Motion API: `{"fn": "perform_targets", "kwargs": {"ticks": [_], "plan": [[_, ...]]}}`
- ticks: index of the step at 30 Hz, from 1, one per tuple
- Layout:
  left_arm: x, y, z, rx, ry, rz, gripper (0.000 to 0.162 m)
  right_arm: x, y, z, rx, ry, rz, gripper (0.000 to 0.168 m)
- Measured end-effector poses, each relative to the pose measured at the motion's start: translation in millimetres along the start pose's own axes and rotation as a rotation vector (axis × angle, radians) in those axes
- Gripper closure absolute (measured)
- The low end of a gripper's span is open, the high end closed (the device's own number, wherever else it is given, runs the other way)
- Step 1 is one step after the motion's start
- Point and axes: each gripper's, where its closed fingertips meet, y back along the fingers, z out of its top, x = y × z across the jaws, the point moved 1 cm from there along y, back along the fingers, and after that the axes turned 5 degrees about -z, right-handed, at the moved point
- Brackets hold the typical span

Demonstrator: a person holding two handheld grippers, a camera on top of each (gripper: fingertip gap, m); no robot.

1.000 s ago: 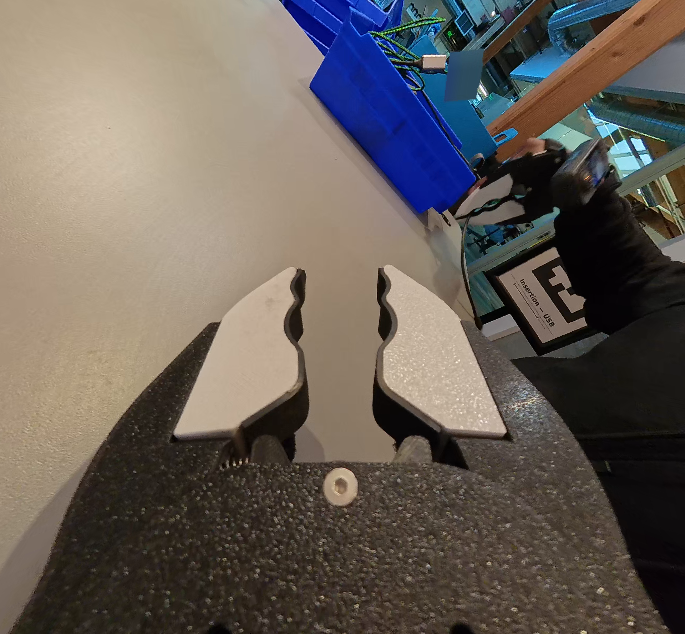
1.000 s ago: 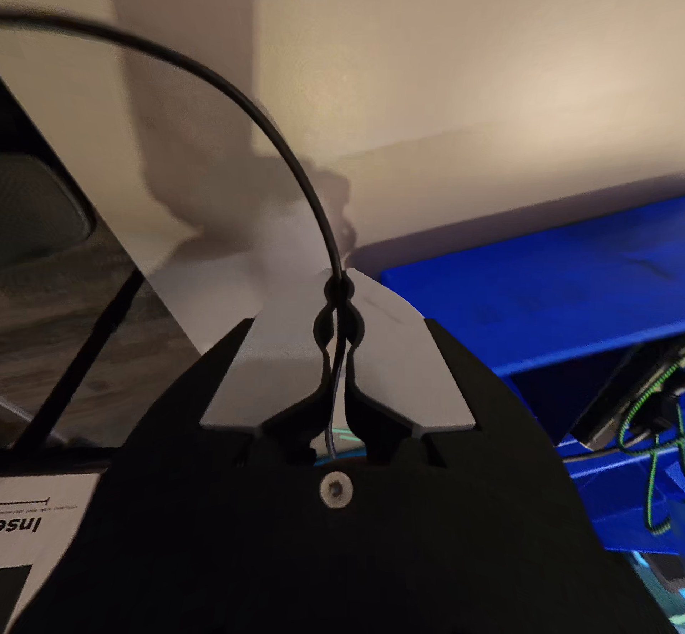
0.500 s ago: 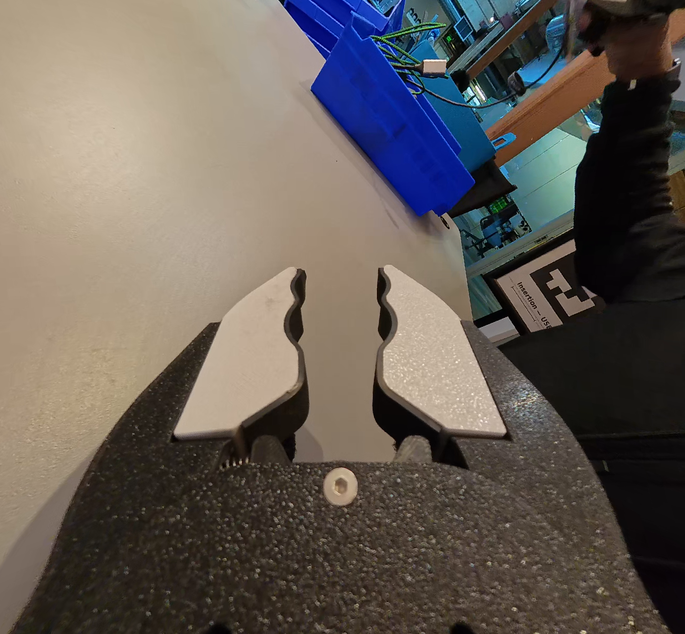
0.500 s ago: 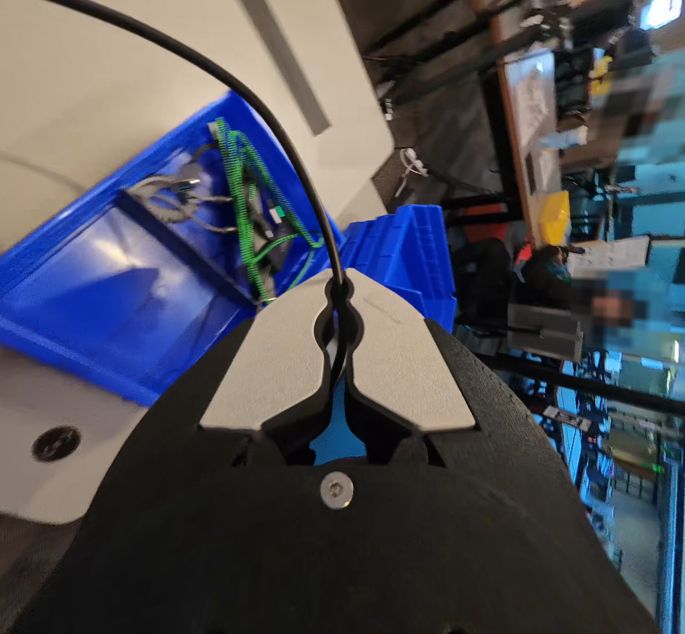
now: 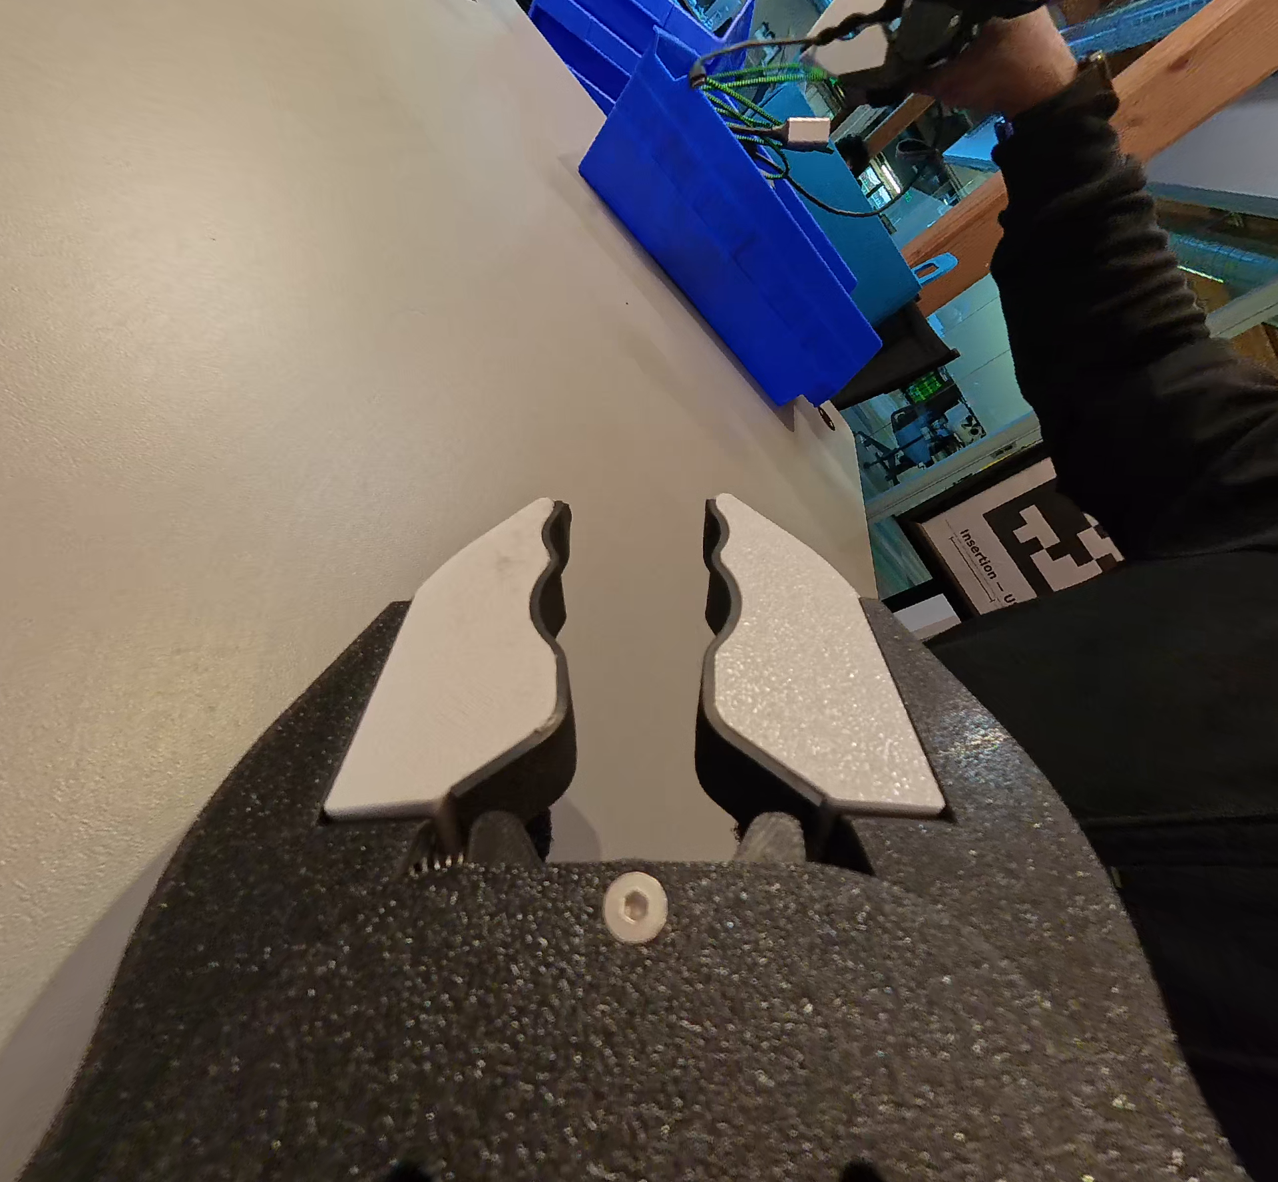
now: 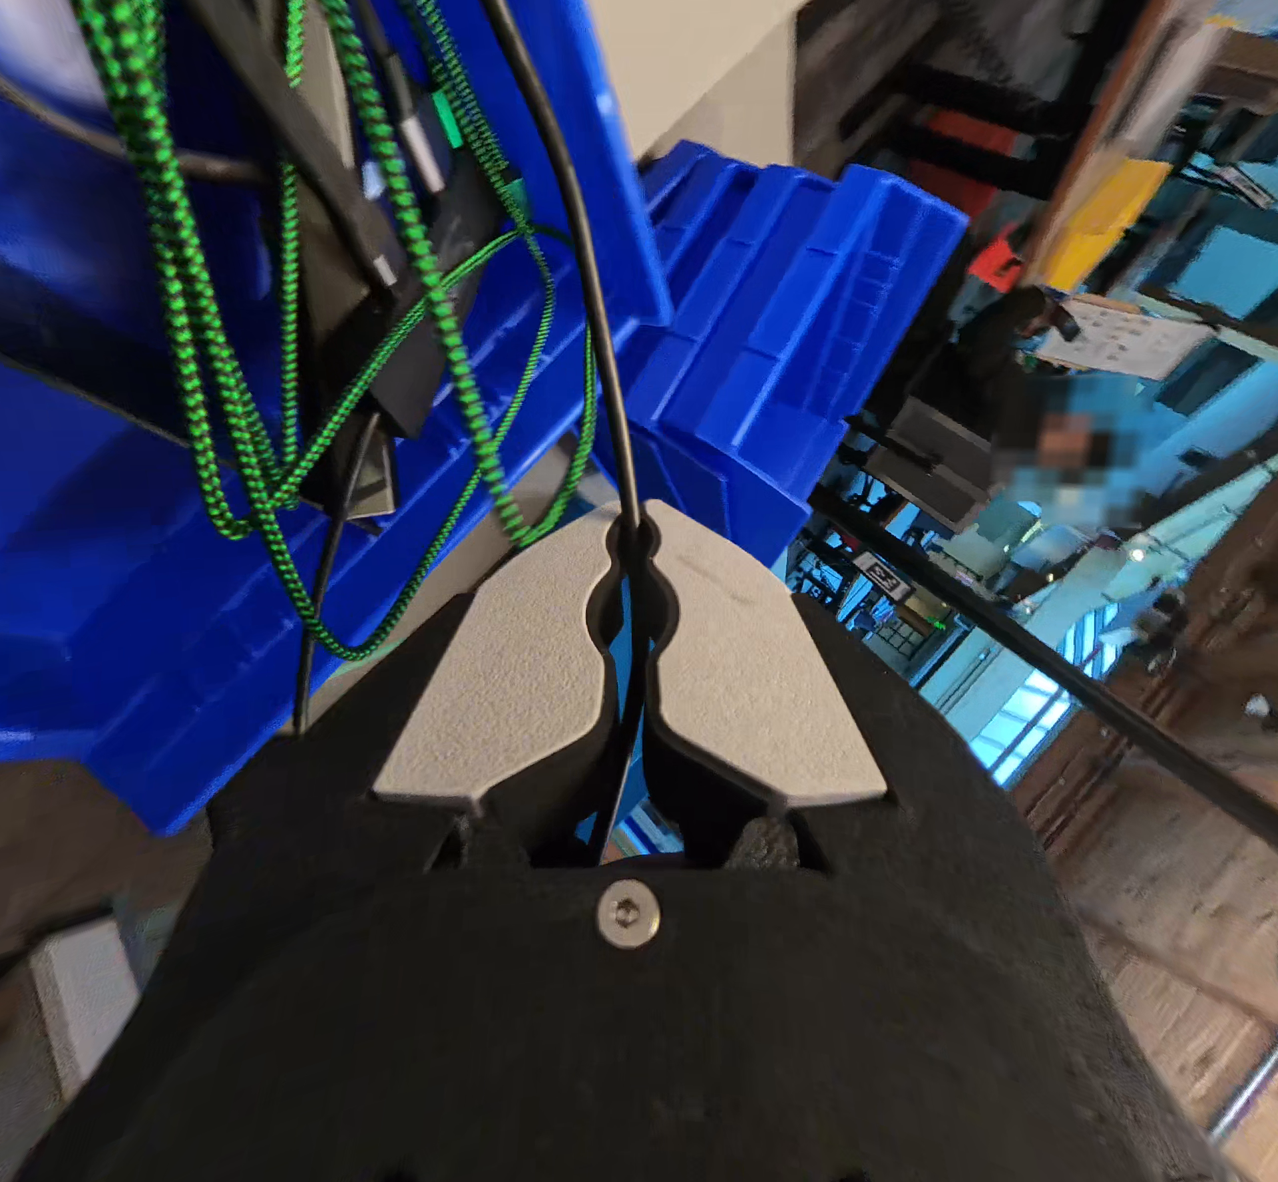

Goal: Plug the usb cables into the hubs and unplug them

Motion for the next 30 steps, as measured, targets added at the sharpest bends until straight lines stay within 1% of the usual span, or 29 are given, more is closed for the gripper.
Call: {"fn": "perform_targets", "kwargs": {"ticks": [2, 4, 8, 13, 18, 21, 26, 30], "plan": [[0, 0, 0, 0.000, 0.001, -0.002, 0.125, 8, -13, -2, 0.034, 0.102, 0.049, 0.168], [0, 0, 0, 0.003, 0.001, -0.003, 0.125, 11, -25, -6, 0.084, 0.158, 0.089, 0.168], [0, -1, -1, 0.009, 0.000, -0.003, 0.125, 11, -44, 9, 0.077, 0.142, 0.156, 0.168], [0, 0, 0, 0.000, 0.006, -0.006, 0.125, 29, -64, 41, 0.023, 0.109, 0.278, 0.168], [0, 0, 0, 0.000, 0.005, -0.006, 0.125, 51, -71, 73, -0.048, 0.049, 0.406, 0.168], [0, 0, 0, -0.001, 0.004, -0.006, 0.125, 54, -79, 76, -0.012, 0.085, 0.367, 0.168], [0, 0, 0, 0.003, 0.002, -0.005, 0.125, 33, -67, 81, -0.096, 0.019, 0.329, 0.161], [-1, 0, -1, 0.010, -0.003, -0.002, 0.125, 20, -48, 79, -0.165, -0.085, 0.365, 0.137]]}}
